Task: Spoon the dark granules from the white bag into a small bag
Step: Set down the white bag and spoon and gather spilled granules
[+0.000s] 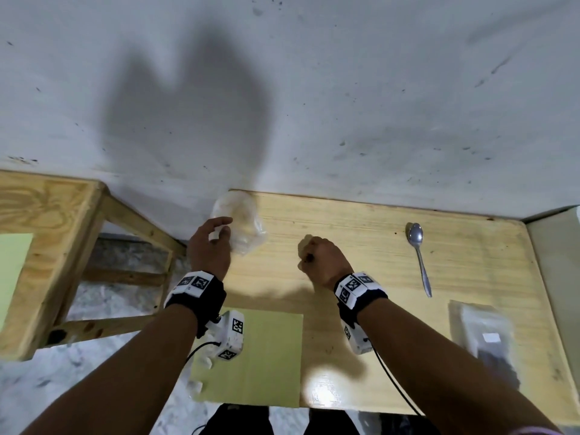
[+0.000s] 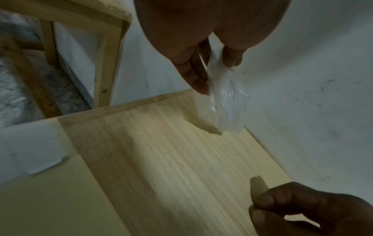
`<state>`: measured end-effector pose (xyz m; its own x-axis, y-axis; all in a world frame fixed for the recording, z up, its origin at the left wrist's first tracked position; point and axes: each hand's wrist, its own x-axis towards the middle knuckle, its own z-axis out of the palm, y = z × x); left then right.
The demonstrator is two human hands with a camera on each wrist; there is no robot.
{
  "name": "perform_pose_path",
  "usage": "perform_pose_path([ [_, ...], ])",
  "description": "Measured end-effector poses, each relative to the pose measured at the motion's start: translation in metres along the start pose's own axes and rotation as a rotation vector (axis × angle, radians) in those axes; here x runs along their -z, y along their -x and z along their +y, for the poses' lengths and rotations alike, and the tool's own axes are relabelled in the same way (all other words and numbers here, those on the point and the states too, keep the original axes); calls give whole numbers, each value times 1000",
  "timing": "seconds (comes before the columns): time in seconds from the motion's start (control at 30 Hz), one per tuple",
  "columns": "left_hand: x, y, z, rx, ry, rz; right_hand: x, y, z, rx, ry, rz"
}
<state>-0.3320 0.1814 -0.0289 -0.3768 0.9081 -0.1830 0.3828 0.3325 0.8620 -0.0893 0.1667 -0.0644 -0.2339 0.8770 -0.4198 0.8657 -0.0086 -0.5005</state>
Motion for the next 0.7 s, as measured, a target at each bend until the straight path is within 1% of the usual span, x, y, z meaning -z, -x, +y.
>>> perform_pose_path([
  [0.13, -5, 2, 7, -2, 27, -39, 8, 20, 4, 11, 1, 1],
  [0.23, -11, 5, 12, -1, 34, -59, 12, 34, 16, -38, 35, -83],
  [0.3, -15, 8, 15, 1, 47, -62, 15, 43, 22, -55, 41, -96],
  [0.4, -22, 15, 19, 0, 69, -65, 22, 50, 25, -59, 141, -17],
  [0.43, -24, 17, 21, -3, 69, -74, 23, 51, 26, -89, 163, -13],
  [0.5, -28, 21, 22, -8, 57, -105, 24, 54, 29, -136, 135, -29],
  [0.53, -30, 23, 23, -9, 49, -118, 22, 55, 32, -129, 118, -30],
  [0.63, -38, 29, 24, -26, 40, -131, 14, 68, 40, -44, 67, 16],
  [0.7, -46, 36, 27, -42, 25, -139, 10, 81, 44, -73, -4, 29],
])
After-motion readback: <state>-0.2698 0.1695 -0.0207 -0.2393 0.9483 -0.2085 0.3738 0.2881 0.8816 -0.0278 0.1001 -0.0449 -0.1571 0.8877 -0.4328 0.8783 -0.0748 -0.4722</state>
